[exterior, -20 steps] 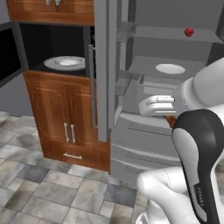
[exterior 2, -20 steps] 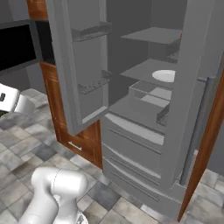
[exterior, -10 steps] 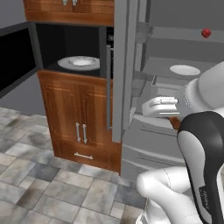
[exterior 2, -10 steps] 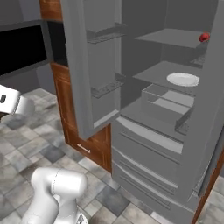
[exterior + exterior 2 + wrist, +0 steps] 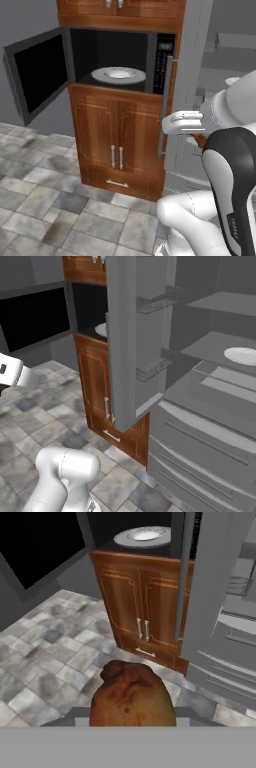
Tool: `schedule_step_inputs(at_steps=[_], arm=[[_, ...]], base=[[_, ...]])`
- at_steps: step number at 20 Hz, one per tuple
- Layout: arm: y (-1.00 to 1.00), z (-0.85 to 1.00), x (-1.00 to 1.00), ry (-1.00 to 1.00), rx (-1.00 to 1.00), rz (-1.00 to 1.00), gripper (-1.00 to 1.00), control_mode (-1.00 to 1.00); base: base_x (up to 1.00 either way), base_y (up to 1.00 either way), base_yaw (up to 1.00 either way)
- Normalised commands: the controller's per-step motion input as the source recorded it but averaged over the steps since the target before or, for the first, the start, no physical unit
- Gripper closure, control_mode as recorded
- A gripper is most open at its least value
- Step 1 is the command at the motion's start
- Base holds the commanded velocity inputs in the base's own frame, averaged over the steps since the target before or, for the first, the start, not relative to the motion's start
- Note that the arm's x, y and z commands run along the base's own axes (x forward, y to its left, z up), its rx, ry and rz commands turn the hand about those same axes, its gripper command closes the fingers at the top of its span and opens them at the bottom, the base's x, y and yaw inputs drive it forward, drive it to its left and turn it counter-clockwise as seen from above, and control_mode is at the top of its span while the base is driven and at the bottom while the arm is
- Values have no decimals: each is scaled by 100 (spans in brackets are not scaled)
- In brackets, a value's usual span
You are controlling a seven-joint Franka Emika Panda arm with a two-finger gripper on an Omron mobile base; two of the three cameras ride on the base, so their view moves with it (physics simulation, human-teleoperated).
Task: Transport the chicken drumstick from the fridge to the microwave and turn on the microwave.
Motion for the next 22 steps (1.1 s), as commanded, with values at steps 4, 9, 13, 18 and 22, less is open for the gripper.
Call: schedule_step_inputs(at_steps=[4,9,13,18,22], arm=[[0,0,0,0,0,0,100,100],[0,0,0,0,0,0,100,100],[0,0,0,0,0,0,100,100],[0,0,0,0,0,0,100,100],[0,0,0,0,0,0,100,100]], base=[[39,64,0],[54,52,-10],[56,33,-35],[43,27,-38],[39,15,-33]])
